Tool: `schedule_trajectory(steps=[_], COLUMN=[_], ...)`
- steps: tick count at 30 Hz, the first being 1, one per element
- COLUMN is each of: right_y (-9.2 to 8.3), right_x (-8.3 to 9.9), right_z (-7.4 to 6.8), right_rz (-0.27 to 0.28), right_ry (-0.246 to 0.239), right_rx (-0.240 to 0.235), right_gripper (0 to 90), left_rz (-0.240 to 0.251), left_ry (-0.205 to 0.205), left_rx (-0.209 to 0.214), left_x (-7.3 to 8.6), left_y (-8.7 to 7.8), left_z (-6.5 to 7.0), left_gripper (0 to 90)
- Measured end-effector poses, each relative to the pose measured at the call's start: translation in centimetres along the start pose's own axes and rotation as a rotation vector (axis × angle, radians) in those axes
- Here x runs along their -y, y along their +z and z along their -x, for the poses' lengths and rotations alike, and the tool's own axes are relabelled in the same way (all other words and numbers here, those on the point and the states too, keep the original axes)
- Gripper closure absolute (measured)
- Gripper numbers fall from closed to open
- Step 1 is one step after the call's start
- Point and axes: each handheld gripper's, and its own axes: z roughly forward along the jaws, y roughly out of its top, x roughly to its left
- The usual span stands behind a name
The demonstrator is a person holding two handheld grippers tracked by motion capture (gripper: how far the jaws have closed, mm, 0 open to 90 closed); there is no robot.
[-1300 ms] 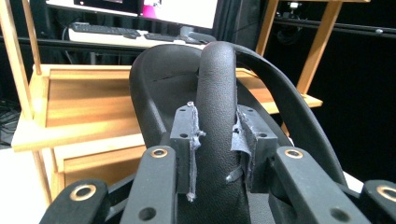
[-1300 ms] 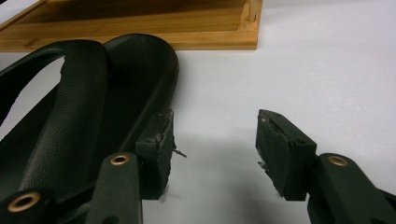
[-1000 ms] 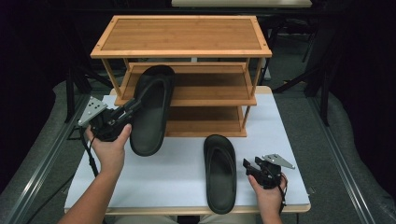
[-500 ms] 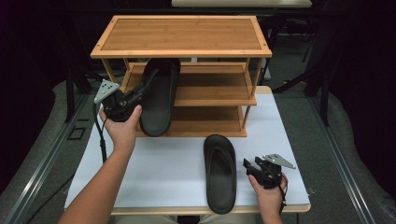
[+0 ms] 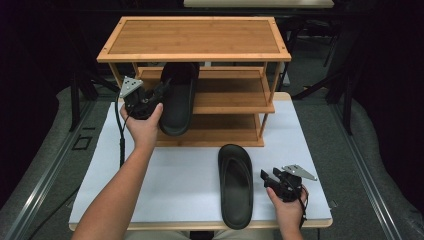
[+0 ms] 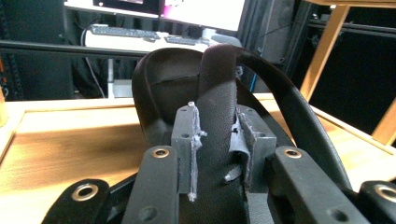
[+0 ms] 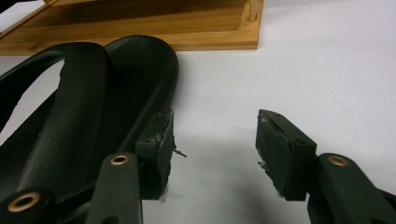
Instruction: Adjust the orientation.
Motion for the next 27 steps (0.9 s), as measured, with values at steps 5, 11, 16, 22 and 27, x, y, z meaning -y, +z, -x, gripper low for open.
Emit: schedule_trajectory(steps=[5,11,16,22,27], right_y=[-0.1,0.0,0.0,0.1,0.2], right_x=[0.0,0.0,0.0,0.0,0.1], right_z=[0.0,-0.1,0.0,0.0,-0.1], right_rz=[-0.017,-0.019,-0.009,-0.007,0.001], right_ry=[0.000,0.000,0.005,0.006,0.004], right_rx=[0.000,-0.003,-0.009,-0.013,-0.016], right_gripper=[46.5,46.5,46.4,46.5,46.5], left_rz=[-0.013,-0.037,-0.057,-0.072,-0.099], left_ry=[-0.020,-0.011,-0.016,-0.033,-0.034], left_rx=[-0.010,-0.018,-0.029,-0.023,-0.024], left_x=[-0.1,-0.4,-0.5,-0.5,-0.5], left_y=[0.9,1.9,2.5,3.1,3.8], left_z=[-0.4,-0.3,-0.5,-0.7,-0.8], left_gripper=[71.5,71.5,71.4,71.2,71.1])
